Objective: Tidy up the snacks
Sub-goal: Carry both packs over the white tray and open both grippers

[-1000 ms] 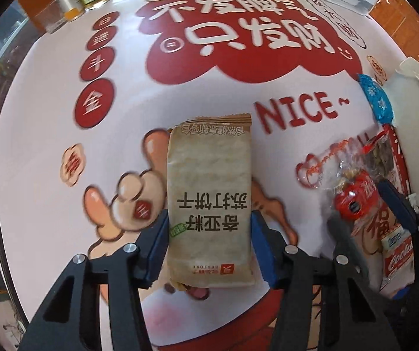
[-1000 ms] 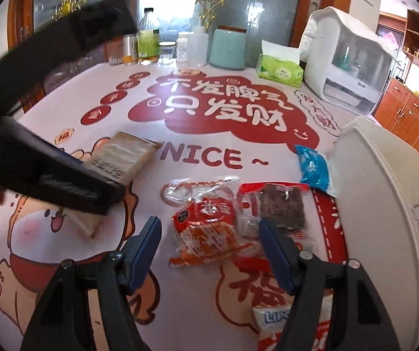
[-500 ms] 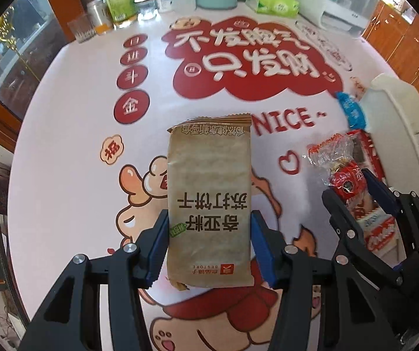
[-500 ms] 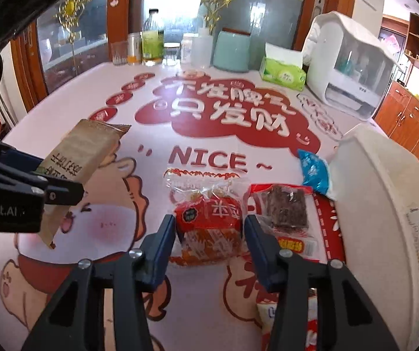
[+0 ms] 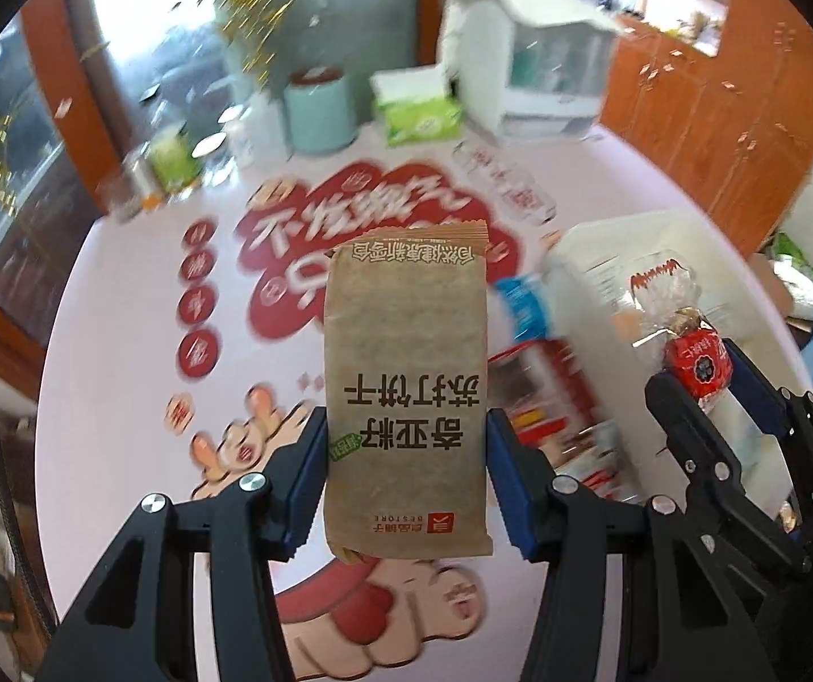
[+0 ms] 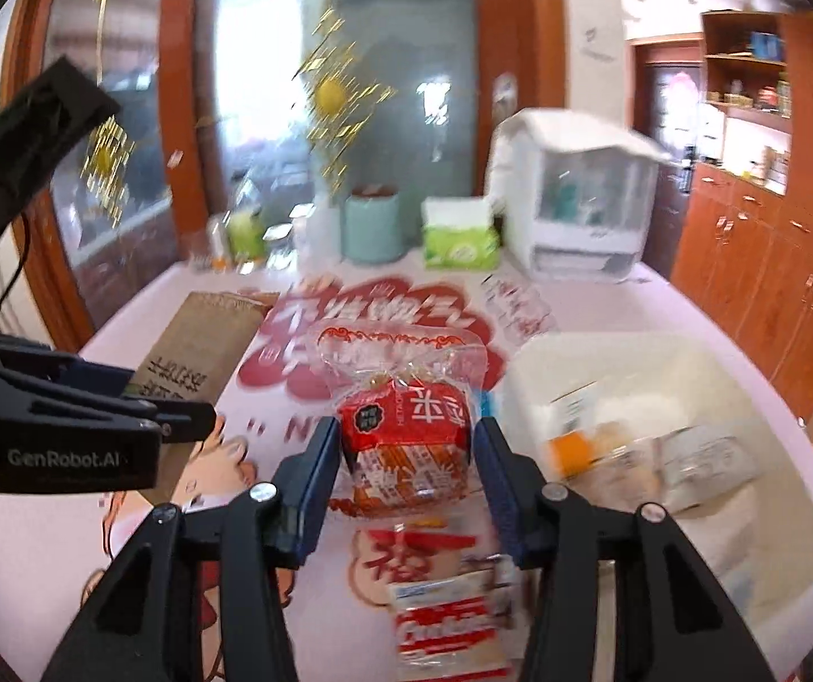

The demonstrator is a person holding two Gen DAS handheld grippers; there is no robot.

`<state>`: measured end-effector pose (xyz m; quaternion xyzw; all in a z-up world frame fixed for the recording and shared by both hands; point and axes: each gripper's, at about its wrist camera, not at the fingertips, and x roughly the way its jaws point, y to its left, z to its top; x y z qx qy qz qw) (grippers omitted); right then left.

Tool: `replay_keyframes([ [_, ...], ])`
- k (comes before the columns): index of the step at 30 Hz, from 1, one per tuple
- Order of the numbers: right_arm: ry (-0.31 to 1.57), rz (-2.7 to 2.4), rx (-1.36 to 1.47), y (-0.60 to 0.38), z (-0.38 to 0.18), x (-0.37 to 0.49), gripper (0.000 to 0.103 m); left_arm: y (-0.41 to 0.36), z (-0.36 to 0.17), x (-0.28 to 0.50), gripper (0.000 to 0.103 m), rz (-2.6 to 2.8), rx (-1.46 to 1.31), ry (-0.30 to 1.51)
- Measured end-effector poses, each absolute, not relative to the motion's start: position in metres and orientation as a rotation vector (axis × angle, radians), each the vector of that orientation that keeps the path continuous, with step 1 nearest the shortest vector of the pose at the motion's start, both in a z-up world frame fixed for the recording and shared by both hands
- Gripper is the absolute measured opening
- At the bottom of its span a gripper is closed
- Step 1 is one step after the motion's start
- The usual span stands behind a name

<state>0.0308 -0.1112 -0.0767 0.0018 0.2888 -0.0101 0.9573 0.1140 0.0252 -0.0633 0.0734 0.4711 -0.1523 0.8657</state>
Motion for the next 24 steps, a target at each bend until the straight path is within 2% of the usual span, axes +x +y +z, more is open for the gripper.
replay_keyframes([
  [11,0.420,-0.159,0.095,-0.200,-0.010,-0.009,0.049,-0.088,-0.003,0.088,0.052,-0.486,0.205,0.831],
  [24,0.351,-0.284,0.133,-0.282,0.016,-0.010,0.049,-0.175,0.030,0.085,0.052,-0.553,0.213,0.765],
])
